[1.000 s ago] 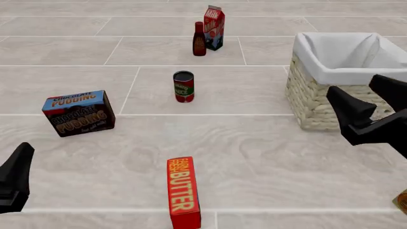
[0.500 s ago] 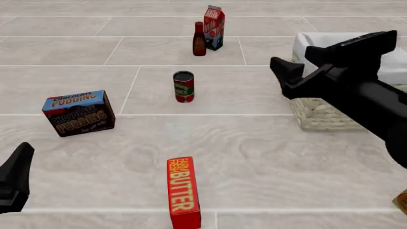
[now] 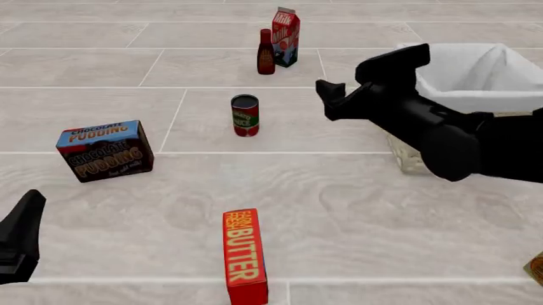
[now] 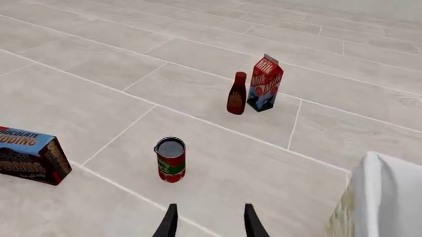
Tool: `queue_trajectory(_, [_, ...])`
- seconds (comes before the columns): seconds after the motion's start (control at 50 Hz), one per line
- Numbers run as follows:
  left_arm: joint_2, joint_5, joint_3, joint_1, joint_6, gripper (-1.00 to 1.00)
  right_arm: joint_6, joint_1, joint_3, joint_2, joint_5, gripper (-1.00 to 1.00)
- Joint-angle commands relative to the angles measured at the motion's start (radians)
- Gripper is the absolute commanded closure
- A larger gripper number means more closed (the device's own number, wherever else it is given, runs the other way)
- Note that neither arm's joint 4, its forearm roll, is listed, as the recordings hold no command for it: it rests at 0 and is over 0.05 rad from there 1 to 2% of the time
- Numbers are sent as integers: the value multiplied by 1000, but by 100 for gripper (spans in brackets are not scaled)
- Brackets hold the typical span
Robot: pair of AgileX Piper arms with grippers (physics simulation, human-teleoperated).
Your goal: Pick the tomato sauce and place it in the basket.
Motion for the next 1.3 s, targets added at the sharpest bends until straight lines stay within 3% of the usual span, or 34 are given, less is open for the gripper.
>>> queue_trajectory(0.02, [0,0,0,0,0,-100,-13,10,-82,121,-20,-100])
queue_trajectory(0.7, [0,0,0,0,0,-100,-21,65,-319,356,25,-100])
queue_trajectory(1.3, [0,0,0,0,0,-100,-20,98,-412,438,44,-100])
